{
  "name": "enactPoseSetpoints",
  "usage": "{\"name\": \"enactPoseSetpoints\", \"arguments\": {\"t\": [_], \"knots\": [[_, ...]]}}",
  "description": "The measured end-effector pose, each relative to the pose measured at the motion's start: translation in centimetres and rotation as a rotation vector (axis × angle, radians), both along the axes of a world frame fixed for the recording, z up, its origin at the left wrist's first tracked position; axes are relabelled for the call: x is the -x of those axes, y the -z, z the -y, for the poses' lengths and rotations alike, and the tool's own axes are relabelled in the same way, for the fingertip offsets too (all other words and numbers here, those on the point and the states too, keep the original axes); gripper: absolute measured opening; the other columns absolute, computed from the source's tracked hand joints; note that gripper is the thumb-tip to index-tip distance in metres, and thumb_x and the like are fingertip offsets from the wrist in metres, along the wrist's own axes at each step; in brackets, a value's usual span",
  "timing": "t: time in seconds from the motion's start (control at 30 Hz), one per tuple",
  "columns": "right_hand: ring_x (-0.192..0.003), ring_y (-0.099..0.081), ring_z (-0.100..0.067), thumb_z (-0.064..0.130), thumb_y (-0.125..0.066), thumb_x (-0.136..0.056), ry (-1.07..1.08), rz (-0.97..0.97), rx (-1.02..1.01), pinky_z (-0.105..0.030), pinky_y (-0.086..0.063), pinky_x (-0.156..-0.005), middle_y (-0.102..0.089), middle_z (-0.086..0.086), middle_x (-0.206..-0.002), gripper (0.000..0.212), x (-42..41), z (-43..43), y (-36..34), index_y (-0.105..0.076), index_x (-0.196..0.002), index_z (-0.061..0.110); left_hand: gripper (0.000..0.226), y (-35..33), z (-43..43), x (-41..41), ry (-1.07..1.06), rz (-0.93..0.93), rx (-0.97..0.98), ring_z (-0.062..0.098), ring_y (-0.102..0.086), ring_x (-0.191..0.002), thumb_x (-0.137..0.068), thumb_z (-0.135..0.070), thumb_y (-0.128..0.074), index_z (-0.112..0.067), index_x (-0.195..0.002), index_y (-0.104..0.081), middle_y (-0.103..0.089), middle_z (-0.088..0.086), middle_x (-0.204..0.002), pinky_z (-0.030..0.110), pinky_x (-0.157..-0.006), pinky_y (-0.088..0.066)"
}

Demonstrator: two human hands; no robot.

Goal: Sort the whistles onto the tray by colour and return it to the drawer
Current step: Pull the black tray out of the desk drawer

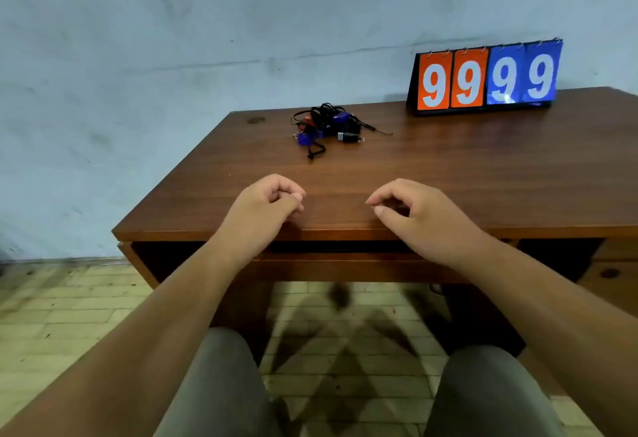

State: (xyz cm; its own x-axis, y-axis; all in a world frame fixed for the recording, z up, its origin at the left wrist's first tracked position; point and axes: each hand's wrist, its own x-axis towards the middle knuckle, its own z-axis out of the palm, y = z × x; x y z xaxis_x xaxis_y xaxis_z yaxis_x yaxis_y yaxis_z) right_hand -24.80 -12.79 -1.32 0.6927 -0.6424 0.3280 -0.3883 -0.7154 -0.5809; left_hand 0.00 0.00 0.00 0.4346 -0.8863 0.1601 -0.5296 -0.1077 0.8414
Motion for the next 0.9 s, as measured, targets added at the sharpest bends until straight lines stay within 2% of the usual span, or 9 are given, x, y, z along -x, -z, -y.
{"name": "enactPoseSetpoints", "arguments": {"t": [0.07,0.17,0.3,0.37,0.43,0.53,0.7,0.77,0.9], "knots": [[-0.101,-0.063,0.004,0.029,-0.061,-0.106,-0.011,-0.006,0.034,-0.018,-0.051,-0.086,-0.068,0.021,-0.106,0.018,0.9,-1.7,-0.1,-0.074,-0.117,0.035,0.015,0.3,-1.7,0.8,0.039,-0.012,0.044,0.008,-0.075,-0.091,-0.106,-0.020,-0.062,-0.024,-0.103,-0.077,-0.080,-0.004,-0.094,0.034,-0.093,-0.059],[-0.104,-0.065,0.004,0.033,-0.057,-0.108,-0.134,-0.104,0.041,-0.022,-0.056,-0.090,-0.068,0.023,-0.107,0.021,2.1,-4.2,1.1,-0.074,-0.119,0.038,0.018,2.0,-4.8,1.3,0.182,0.051,0.030,0.005,-0.074,-0.098,-0.106,-0.018,-0.063,-0.026,-0.105,-0.079,-0.081,-0.008,-0.100,0.027,-0.093,-0.055],[-0.134,-0.045,0.010,0.041,-0.054,-0.109,-0.133,-0.326,0.082,-0.016,-0.039,-0.114,-0.054,0.029,-0.144,0.039,2.5,-3.9,3.9,-0.059,-0.148,0.038,0.033,6.0,-5.1,-0.6,0.239,0.235,-0.155,-0.007,-0.058,-0.130,-0.107,-0.028,-0.064,-0.038,-0.138,-0.066,-0.070,-0.024,-0.134,0.025,-0.110,-0.049],[-0.148,-0.034,0.003,0.044,-0.054,-0.109,-0.107,-0.400,0.097,-0.019,-0.029,-0.122,-0.042,0.023,-0.162,0.054,2.2,-3.2,5.5,-0.045,-0.161,0.035,0.052,7.6,-4.8,-1.0,0.225,0.384,-0.236,-0.008,-0.040,-0.142,-0.106,-0.032,-0.064,-0.035,-0.156,-0.051,-0.053,-0.019,-0.154,0.008,-0.112,-0.039],[-0.157,-0.026,-0.005,0.046,-0.053,-0.109,-0.077,-0.457,0.116,-0.026,-0.021,-0.130,-0.032,0.016,-0.171,0.064,1.8,-2.7,7.1,-0.034,-0.168,0.030,0.058,8.5,-4.6,-1.1,0.219,0.426,-0.232,-0.003,-0.032,-0.143,-0.106,-0.028,-0.064,-0.028,-0.160,-0.045,-0.047,-0.011,-0.159,-0.011,-0.093,-0.030],[-0.158,-0.027,-0.008,0.045,-0.055,-0.108,-0.026,-0.414,0.094,-0.029,-0.020,-0.131,-0.035,0.013,-0.170,0.066,1.5,-2.3,8.6,-0.034,-0.168,0.028,0.053,9.0,-4.3,-1.0,0.188,0.445,-0.203,0.003,-0.038,-0.143,-0.106,-0.027,-0.064,-0.027,-0.157,-0.050,-0.053,-0.011,-0.153,-0.013,-0.085,-0.029],[-0.141,-0.042,-0.005,0.045,-0.055,-0.105,-0.026,-0.362,0.146,-0.036,-0.041,-0.120,-0.053,0.018,-0.153,0.053,1.8,-3.0,8.5,-0.052,-0.156,0.030,0.039,9.0,-4.7,-0.8,0.153,0.483,-0.164,0.002,-0.051,-0.124,-0.104,-0.027,-0.065,-0.033,-0.143,-0.063,-0.060,-0.029,-0.122,0.001,-0.088,-0.036],[-0.131,-0.047,-0.002,0.044,-0.055,-0.105,-0.040,-0.334,0.153,-0.032,-0.046,-0.113,-0.058,0.021,-0.142,0.047,2.1,-3.7,8.0,-0.058,-0.150,0.031,0.032,8.7,-5.3,-0.6,0.139,0.468,-0.158,-0.003,-0.054,-0.116,-0.105,-0.027,-0.064,-0.037,-0.135,-0.067,-0.056,-0.036,-0.110,0.007,-0.091,-0.038],[-0.122,-0.048,0.003,0.043,-0.053,-0.106,-0.046,-0.327,0.144,-0.018,-0.043,-0.106,-0.057,0.027,-0.130,0.039,2.8,-5.0,7.1,-0.062,-0.143,0.035,0.023,8.2,-6.5,-0.7,0.131,0.398,-0.146,-0.010,-0.058,-0.109,-0.104,-0.027,-0.065,-0.043,-0.119,-0.073,-0.066,-0.028,-0.103,0.009,-0.087,-0.044]]}}
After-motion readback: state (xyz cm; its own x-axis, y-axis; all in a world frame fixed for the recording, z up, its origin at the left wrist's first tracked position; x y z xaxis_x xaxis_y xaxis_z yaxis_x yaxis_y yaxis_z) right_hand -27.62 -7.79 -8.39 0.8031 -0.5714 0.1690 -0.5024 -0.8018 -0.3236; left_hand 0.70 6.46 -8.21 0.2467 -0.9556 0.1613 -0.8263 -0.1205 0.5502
